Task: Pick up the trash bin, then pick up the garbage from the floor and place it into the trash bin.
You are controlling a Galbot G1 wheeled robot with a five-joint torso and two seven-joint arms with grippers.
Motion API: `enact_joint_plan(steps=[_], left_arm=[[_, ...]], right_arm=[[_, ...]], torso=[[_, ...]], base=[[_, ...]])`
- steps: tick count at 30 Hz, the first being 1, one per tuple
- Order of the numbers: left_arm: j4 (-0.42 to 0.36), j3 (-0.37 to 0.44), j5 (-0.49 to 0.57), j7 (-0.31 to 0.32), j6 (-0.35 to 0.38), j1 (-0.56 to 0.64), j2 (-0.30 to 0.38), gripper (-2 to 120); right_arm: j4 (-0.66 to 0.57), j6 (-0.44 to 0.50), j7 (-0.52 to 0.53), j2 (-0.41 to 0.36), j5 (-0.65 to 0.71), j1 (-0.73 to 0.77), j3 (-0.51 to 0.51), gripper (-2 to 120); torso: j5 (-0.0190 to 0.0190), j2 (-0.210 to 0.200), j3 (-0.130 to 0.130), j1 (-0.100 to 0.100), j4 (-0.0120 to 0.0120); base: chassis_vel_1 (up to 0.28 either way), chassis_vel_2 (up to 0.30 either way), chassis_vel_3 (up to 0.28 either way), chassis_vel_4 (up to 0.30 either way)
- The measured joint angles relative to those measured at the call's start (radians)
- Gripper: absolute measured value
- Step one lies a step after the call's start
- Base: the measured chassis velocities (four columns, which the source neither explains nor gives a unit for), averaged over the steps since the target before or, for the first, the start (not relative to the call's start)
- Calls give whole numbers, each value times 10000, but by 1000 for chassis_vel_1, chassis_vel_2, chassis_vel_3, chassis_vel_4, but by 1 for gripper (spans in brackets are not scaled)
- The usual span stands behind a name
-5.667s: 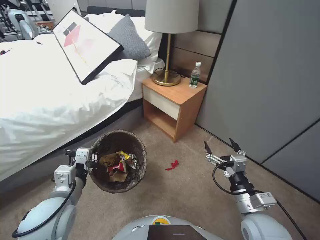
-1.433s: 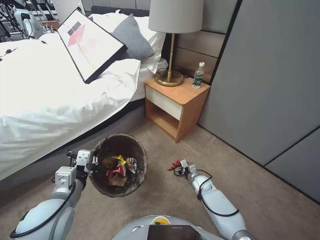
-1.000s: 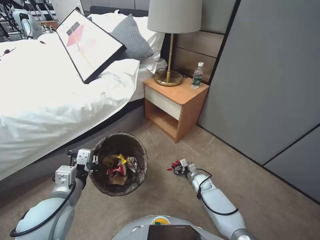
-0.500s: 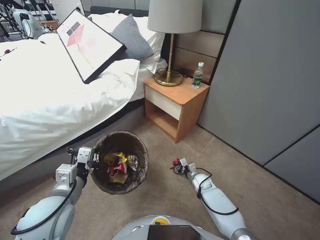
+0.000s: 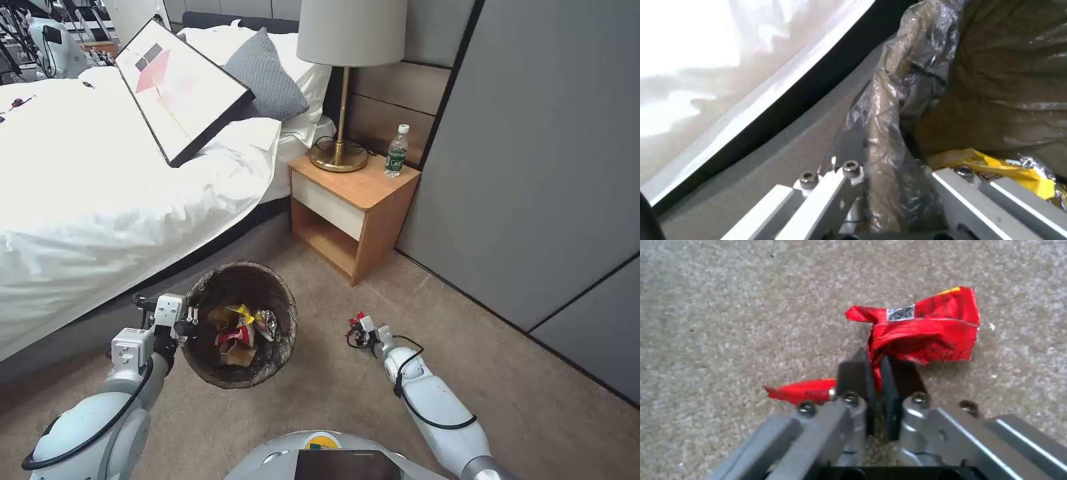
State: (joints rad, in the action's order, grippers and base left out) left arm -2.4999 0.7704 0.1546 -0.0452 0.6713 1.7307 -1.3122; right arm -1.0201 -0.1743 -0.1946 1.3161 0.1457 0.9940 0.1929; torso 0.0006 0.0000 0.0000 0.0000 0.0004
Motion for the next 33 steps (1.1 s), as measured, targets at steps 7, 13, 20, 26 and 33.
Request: enact_joint_plan(steps=[7,13,20,26,33], left_arm=[[0,-14,-27,-8,-1,34,-7,3],[0,1,-34,-13,-7,79,0,3],[0,-12,-43,-16,-12,89,-13,3],[0,-17,-42,-23,-14,90,-8,3],[0,15,-11,-29,-15,93,22,3]], right_arm=[[20,85,-2,-17,-14,-5,27,0],[-103,124,23,-30,-18,19,80,0],[-911,128,88,-219,-34,250,183,0],[-2582,106,147,-615,-32,741,322,0],[-3848,65,203,-881,-32,1172,483,0]], torso=[[-3,0,0,0,-3],[-3,-1,1,0,-3],[-7,-1,1,1,-8],[-8,-1,0,0,-5],[-4,-1,0,0,-4]], base=[[0,0,0,0],[0,0,0,0],[0,0,0,0],[0,0,0,0],[0,0,0,0]])
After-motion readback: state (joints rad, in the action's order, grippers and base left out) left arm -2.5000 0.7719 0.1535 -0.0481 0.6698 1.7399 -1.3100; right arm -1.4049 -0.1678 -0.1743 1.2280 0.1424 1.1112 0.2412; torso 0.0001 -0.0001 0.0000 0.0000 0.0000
